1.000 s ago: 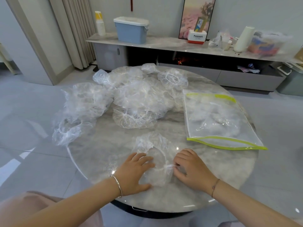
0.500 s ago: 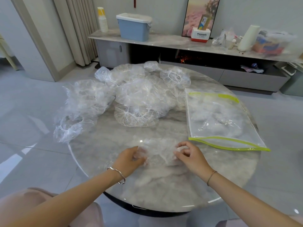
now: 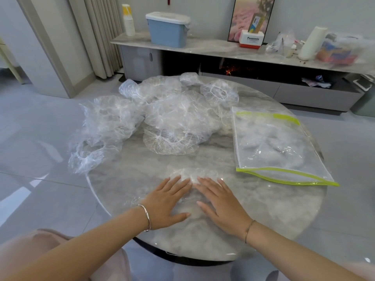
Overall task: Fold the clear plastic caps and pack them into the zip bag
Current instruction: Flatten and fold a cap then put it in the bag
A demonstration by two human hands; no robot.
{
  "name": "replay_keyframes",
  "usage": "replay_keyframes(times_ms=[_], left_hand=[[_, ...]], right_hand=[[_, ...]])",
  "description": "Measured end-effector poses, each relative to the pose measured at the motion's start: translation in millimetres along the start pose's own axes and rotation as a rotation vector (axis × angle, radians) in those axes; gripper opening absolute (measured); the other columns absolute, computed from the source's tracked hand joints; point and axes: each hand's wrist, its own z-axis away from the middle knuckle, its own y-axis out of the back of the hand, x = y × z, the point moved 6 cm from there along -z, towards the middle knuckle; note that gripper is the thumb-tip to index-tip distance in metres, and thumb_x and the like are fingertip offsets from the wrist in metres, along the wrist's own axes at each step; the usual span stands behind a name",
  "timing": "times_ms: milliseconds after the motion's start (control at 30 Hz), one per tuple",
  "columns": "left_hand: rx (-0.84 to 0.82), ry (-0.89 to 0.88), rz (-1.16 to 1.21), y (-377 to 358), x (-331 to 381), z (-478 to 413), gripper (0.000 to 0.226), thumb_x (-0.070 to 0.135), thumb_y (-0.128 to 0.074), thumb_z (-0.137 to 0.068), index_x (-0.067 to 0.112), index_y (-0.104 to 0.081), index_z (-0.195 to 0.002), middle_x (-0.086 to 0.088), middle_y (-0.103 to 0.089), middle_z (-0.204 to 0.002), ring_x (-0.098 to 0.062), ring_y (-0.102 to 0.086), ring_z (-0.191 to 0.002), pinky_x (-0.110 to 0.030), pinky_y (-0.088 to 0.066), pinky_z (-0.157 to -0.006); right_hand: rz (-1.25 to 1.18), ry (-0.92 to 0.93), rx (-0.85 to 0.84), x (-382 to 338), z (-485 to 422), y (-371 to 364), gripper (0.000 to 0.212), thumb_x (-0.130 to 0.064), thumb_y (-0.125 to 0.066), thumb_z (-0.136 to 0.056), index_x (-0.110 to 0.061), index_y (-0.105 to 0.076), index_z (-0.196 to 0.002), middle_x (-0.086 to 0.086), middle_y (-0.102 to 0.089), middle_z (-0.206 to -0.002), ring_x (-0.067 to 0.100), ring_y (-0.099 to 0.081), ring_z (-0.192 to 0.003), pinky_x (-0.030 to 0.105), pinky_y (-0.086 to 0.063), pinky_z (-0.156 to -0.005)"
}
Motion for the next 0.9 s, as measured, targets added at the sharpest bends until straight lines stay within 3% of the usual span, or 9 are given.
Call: replay_keyframes(times_ms=[200,267,333,367,467,533,600,733,900], left_hand=[[-0.09,0.051,-0.01,6,-7,-1,0.087,0.056,-0.012,-0.071,0.022,-0.003,-0.151,0.006,0.0,-0.158,-0.015,-0.001,-0.145,-0.03,0.003,-0.115],[-0.045,0.025,-0.077,13,-8,-3,0.079,0.043,-0.03,-0.073,0.015,-0.028,-0.147,-0.001,-0.026,-0.154,-0.02,-0.031,-0.139,-0.031,-0.023,-0.112],[-0.003,-0.011,-0.186,14,-6,-9,0.067,0.031,-0.069,-0.06,0.013,-0.061,-0.124,-0.001,-0.061,-0.127,-0.018,-0.063,-0.105,-0.027,-0.05,-0.086],[-0.001,-0.038,-0.256,15,-1,-14,0.061,0.03,-0.079,-0.051,0.016,-0.07,-0.11,0.002,-0.068,-0.112,-0.015,-0.067,-0.088,-0.023,-0.054,-0.074],[0.026,-0.092,-0.377,24,22,-15,0.031,0.041,-0.06,-0.076,0.022,-0.069,-0.1,0.008,-0.069,-0.096,-0.014,-0.063,-0.083,-0.025,-0.048,-0.07],[-0.034,-0.059,-0.324,25,32,-15,0.056,0.054,-0.024,-0.088,0.019,-0.06,-0.112,0.003,-0.065,-0.102,-0.019,-0.056,-0.095,-0.03,-0.04,-0.08],[-0.031,-0.073,-0.239,26,43,-15,0.085,0.072,-0.005,-0.076,0.019,-0.055,-0.121,0.003,-0.063,-0.104,-0.018,-0.052,-0.097,-0.031,-0.038,-0.083],[-0.063,-0.102,-0.238,30,44,-15,0.106,0.086,-0.018,-0.064,0.017,-0.027,-0.144,0.004,-0.053,-0.115,-0.017,-0.042,-0.105,-0.03,-0.03,-0.094],[-0.058,-0.139,-0.273,27,37,-17,0.1,0.085,-0.031,-0.064,0.018,-0.04,-0.138,-0.002,-0.043,-0.12,-0.021,-0.038,-0.11,-0.033,-0.03,-0.101]], right_hand=[[0.052,0.0,-0.12,15,4,-16,0.073,-0.067,0.004,-0.087,-0.034,-0.012,-0.151,-0.015,-0.007,-0.157,0.003,0.0,-0.144,0.028,0.018,-0.113],[0.041,-0.01,-0.105,12,2,-11,0.072,-0.067,-0.003,-0.089,-0.032,-0.015,-0.151,-0.012,-0.011,-0.158,0.004,-0.003,-0.145,0.029,0.015,-0.114],[0.098,0.036,-0.051,5,2,-5,0.065,-0.061,-0.026,-0.094,-0.026,-0.027,-0.149,-0.006,-0.026,-0.155,0.009,-0.019,-0.143,0.034,0.001,-0.116],[0.135,0.068,-0.024,0,2,-3,0.064,-0.056,-0.037,-0.091,-0.023,-0.034,-0.146,-0.005,-0.035,-0.15,0.01,-0.029,-0.139,0.037,-0.008,-0.114],[0.121,0.114,0.12,-11,4,3,0.051,-0.05,-0.054,-0.08,-0.021,-0.058,-0.122,-0.007,-0.059,-0.121,0.009,-0.051,-0.11,0.028,-0.026,-0.103],[0.113,0.1,0.221,-12,5,9,0.032,-0.045,-0.057,-0.078,-0.022,-0.066,-0.098,-0.01,-0.063,-0.096,0.01,-0.055,-0.09,0.023,-0.031,-0.09],[0.162,0.128,0.282,-11,5,14,0.019,-0.034,-0.052,-0.077,-0.02,-0.065,-0.077,-0.009,-0.06,-0.077,0.012,-0.055,-0.073,0.022,-0.032,-0.078],[0.246,0.163,0.332,3,10,18,0.018,-0.012,-0.046,-0.072,-0.015,-0.061,-0.063,-0.004,-0.057,-0.063,0.018,-0.055,-0.058,0.024,-0.033,-0.07],[0.23,0.157,0.309,13,19,23,0.024,-0.012,-0.048,-0.073,-0.017,-0.07,-0.083,-0.005,-0.067,-0.083,0.016,-0.061,-0.076,0.023,-0.037,-0.082]])
